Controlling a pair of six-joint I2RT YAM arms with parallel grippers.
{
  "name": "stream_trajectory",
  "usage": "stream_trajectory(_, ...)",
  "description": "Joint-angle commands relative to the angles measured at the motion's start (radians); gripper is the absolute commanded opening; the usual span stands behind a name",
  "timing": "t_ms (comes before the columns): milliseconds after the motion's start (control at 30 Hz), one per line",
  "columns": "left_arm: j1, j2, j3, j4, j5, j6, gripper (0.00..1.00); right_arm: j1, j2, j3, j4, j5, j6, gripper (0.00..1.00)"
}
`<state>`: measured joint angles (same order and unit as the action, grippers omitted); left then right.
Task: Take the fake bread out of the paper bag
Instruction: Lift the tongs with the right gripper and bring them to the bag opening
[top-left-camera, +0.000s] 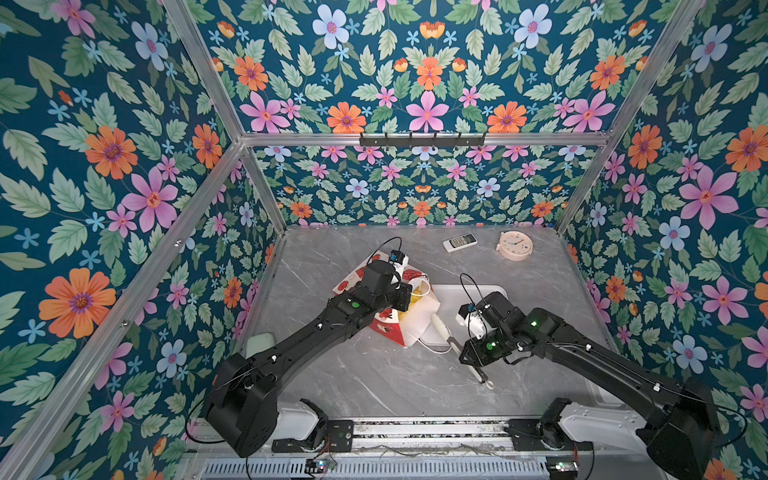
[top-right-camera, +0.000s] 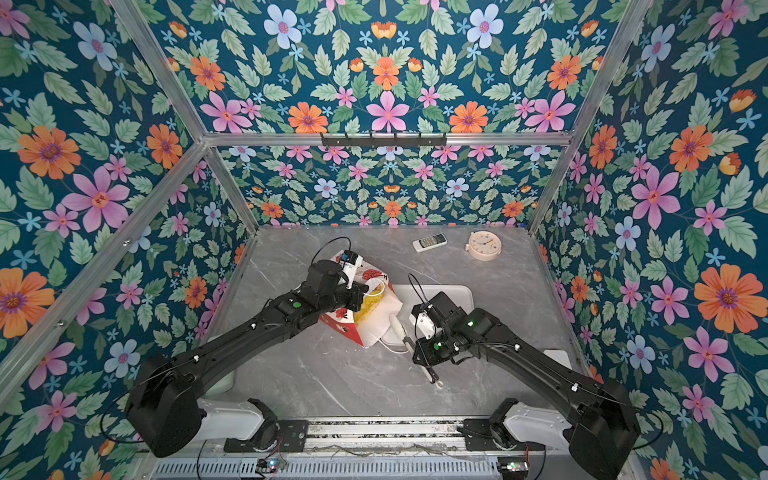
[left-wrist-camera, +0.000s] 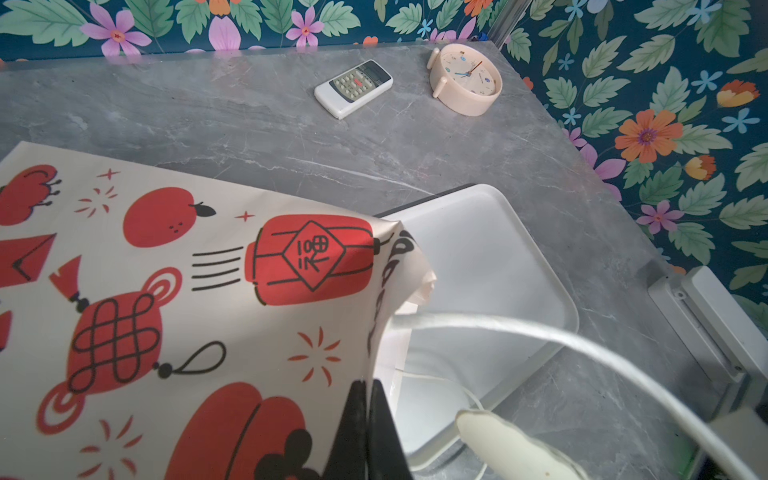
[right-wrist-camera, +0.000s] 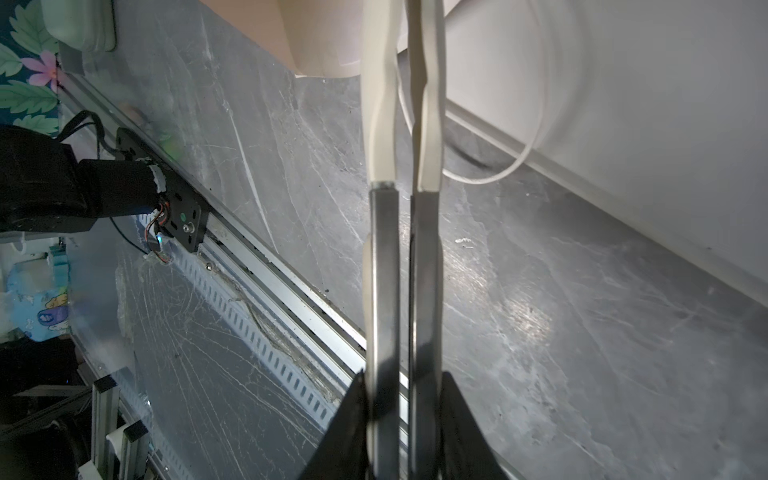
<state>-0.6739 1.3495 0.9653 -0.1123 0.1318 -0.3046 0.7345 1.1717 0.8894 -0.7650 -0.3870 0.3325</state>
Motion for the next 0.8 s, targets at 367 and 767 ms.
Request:
stream_trajectory(367, -0.010, 0.013, 0.006, 0.072, -0.001, -0.017, 0.00, 0.008, -0.017, -0.073, 0.290, 0.115, 0.057, 0.38)
stream_trajectory(767, -0.010, -0.026, -0.023, 0.071, 0.001, -0.019, 0.00, 0.007, -0.088, -0.127, 0.459, 0.218, 0.105, 0.44)
